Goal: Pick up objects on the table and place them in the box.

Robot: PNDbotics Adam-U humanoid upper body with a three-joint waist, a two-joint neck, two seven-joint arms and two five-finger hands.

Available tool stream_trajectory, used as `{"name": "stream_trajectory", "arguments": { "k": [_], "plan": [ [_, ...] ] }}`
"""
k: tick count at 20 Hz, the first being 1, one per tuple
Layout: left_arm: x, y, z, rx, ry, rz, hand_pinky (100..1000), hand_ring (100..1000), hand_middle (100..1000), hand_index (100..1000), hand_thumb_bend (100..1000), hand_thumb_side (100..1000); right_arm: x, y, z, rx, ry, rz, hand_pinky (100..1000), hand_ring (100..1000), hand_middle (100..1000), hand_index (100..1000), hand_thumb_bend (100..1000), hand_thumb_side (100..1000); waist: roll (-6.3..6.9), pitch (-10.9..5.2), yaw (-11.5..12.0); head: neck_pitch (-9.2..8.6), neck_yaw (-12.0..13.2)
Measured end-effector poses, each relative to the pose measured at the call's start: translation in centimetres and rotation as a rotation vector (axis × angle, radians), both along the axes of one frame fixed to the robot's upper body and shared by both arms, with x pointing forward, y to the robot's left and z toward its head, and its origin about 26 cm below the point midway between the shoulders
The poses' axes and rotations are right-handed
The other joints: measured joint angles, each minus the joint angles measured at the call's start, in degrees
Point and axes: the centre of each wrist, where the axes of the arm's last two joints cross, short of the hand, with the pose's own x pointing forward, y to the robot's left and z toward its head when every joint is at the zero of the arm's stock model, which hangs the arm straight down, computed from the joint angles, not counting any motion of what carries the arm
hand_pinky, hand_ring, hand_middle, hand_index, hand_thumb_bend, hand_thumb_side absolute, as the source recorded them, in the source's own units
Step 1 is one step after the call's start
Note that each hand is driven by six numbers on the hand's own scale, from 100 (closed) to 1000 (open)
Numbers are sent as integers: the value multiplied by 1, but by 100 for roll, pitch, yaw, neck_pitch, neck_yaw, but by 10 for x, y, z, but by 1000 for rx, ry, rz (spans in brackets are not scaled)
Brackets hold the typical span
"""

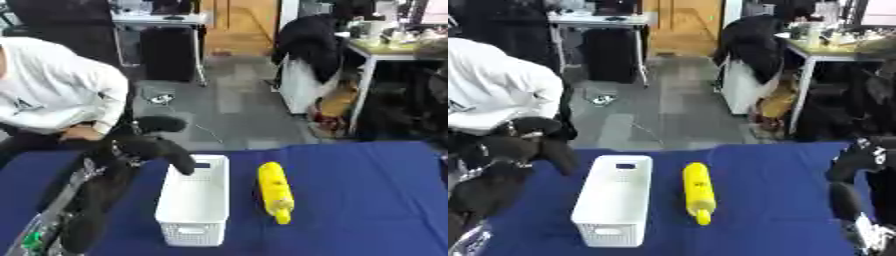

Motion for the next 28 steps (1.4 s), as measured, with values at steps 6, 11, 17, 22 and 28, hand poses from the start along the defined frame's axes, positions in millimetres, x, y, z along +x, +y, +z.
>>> {"name": "stream_trajectory", "arguments": {
  "k": [6,11,17,22,28],
  "plan": [
    [0,0,0,50,-23,-22,665,603,870,807,254,811,0,0,0,-62,6,-6,167,250,308,523,387,376,0,0,0,-31,-29],
    [0,0,0,61,-26,-37,664,602,871,807,241,821,0,0,0,-124,6,-9,176,260,311,517,378,391,0,0,0,-58,-93],
    [0,2,1,45,-19,-32,664,598,870,868,238,823,0,-3,1,-141,12,-31,212,275,372,579,312,544,-1,0,-1,48,-65],
    [1,9,6,-93,69,95,661,583,887,904,246,847,0,-12,5,33,64,-206,280,314,473,663,403,623,-6,-1,20,256,8],
    [1,10,6,-185,145,212,659,584,887,900,243,846,0,-12,2,105,114,-386,397,392,583,741,459,689,-34,-4,99,458,-108]
  ]
}}
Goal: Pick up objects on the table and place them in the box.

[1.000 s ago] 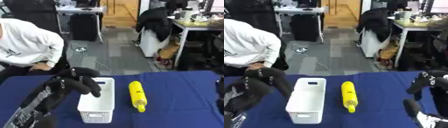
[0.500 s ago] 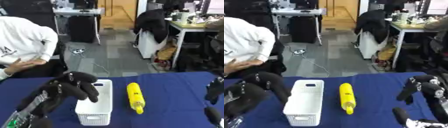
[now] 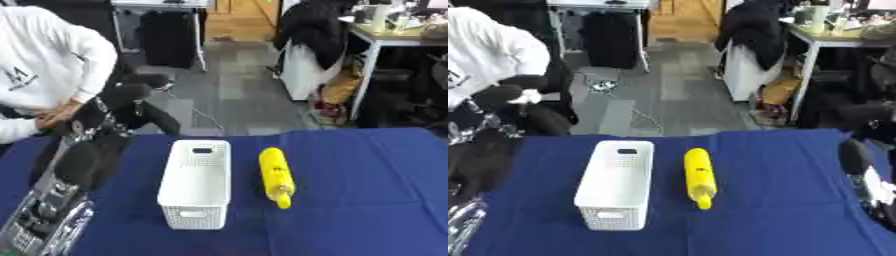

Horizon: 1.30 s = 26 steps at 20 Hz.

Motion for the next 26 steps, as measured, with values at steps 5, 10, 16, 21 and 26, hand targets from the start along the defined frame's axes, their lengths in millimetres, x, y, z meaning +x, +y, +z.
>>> {"name": "stream_trajectory", "arguments": {
  "k": [5,10,16,21,26],
  "plan": [
    [0,-1,-1,-8,1,21,659,585,886,899,243,842,0,4,-2,-44,89,-82,423,410,599,746,445,676,-1,-1,18,43,-139],
    [0,-2,-1,-7,1,18,660,585,887,898,240,841,0,4,-2,-74,129,-133,425,413,599,741,449,670,-2,-1,-29,59,-264],
    [1,-5,5,-11,-25,4,665,590,883,895,239,835,0,1,0,-116,156,-216,472,438,628,743,455,675,-4,-1,-48,178,-548],
    [2,-5,6,-14,-32,-1,663,588,884,896,237,837,-1,2,0,-144,195,-265,562,469,672,768,435,722,-1,-1,-55,176,-596],
    [1,-4,3,-10,-22,2,663,586,885,897,236,837,-1,4,-1,-196,268,-304,694,553,747,845,387,725,1,-1,-68,165,-597]
  ]
}}
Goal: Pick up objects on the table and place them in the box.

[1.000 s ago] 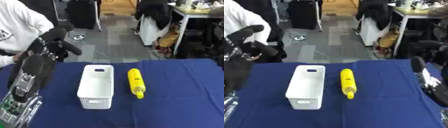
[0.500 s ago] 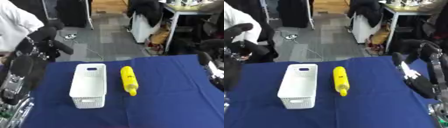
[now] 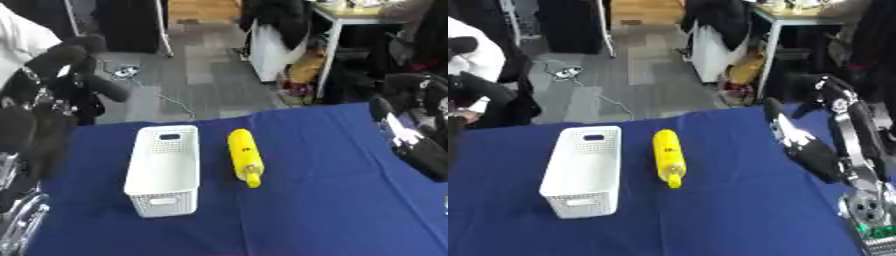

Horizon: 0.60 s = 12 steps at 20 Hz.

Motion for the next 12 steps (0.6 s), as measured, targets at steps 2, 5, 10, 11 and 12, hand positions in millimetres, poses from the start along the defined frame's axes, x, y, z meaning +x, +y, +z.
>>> {"name": "stream_trajectory", "arguments": {
  "k": [2,5,10,11,12],
  "plan": [
    [0,0,0,3,1,1,664,587,885,896,235,836,1,2,-2,-15,37,-12,724,589,771,877,366,722,2,0,-4,0,0],
    [0,0,-1,6,4,2,664,587,885,897,236,835,7,8,-10,-20,97,-31,744,611,792,927,348,712,14,-7,-16,12,1],
    [0,-1,-2,8,5,-2,665,588,884,896,236,833,19,17,-33,15,168,-79,745,617,817,985,333,690,46,-34,-16,39,7],
    [0,-1,-2,8,5,-3,665,587,885,896,236,834,21,17,-37,22,173,-91,746,618,820,988,336,684,47,-34,-18,39,10],
    [0,-1,-2,8,5,-3,665,587,885,897,236,834,22,18,-41,28,175,-102,747,619,823,993,337,680,47,-34,-18,39,16]
  ]
}}
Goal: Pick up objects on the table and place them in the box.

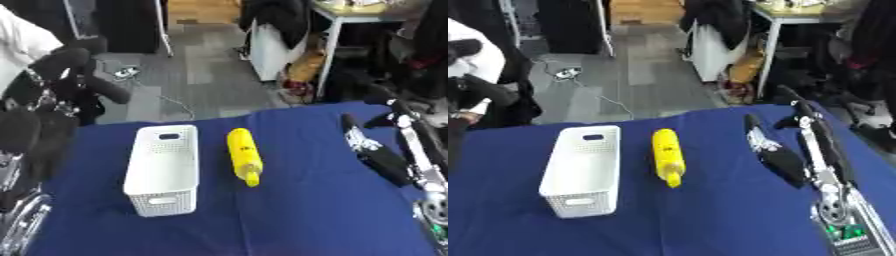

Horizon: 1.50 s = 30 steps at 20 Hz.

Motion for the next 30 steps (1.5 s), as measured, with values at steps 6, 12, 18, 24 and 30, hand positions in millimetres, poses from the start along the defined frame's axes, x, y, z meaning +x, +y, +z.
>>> {"name": "stream_trajectory", "arguments": {
  "k": [6,12,18,24,30],
  "plan": [
    [0,0,-1,7,5,-2,665,585,887,898,236,835,7,3,-22,34,18,-46,851,706,885,1000,352,692,-1,0,0,-4,93],
    [0,0,-1,17,11,-5,665,584,887,898,235,835,10,8,-47,47,56,-48,854,721,892,1000,416,715,-2,0,1,-11,99],
    [0,-1,-2,22,13,-10,665,583,888,898,234,836,11,16,-65,59,72,-63,872,737,904,1000,391,705,-5,7,6,-49,99],
    [0,-2,-3,27,18,-18,665,583,890,899,234,836,14,27,-81,87,103,-62,872,734,905,1000,380,693,-36,31,31,-60,88],
    [0,-3,-3,27,23,-21,666,583,889,898,236,834,21,41,-95,132,107,-81,867,728,911,1000,378,689,-54,31,57,-63,62]
  ]
}}
